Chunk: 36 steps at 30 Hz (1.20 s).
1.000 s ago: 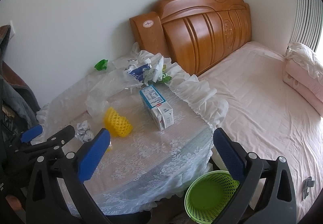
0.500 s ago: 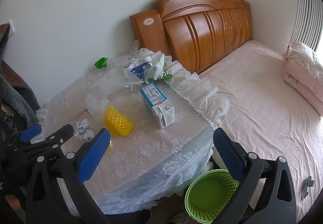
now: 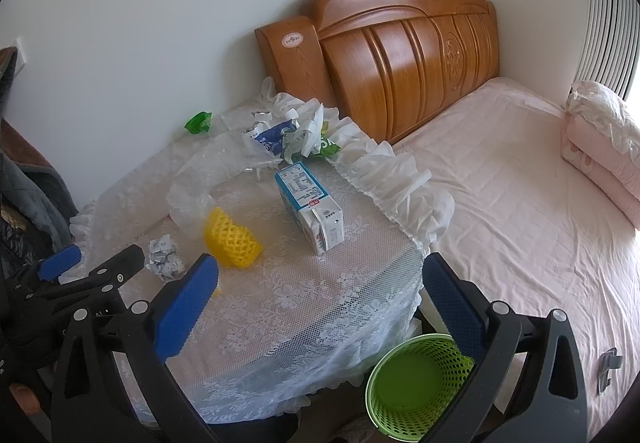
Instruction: Collect trash
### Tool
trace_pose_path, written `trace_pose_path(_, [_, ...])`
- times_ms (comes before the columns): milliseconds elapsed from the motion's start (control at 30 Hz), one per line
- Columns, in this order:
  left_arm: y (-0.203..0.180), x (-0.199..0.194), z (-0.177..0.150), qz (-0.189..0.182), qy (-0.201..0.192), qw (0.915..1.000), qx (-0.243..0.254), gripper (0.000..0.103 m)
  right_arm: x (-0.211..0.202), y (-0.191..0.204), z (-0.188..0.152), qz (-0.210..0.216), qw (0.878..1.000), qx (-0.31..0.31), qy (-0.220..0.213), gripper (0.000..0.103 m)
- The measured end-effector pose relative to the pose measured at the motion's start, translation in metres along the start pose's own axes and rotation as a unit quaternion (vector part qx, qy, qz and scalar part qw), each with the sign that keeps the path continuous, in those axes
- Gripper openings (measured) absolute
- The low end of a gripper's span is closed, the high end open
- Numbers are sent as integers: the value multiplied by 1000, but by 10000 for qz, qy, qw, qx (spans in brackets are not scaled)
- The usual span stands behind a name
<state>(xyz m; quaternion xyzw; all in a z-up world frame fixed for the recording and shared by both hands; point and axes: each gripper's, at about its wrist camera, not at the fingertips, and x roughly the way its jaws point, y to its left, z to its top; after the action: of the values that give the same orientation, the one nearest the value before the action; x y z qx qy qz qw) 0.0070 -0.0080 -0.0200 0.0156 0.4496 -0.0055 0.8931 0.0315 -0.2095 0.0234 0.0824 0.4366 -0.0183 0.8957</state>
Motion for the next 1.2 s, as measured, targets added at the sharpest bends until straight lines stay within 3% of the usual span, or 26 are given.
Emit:
trace_pose_path(700, [13,10,-4,6,115,9999,16,95,11,2,-6,-11,9999,55,143,101])
trace_pose_path(1200, [64,54,-67,-222,908,9956,-31,95,69,5,-61,304,9915,124,1259,101])
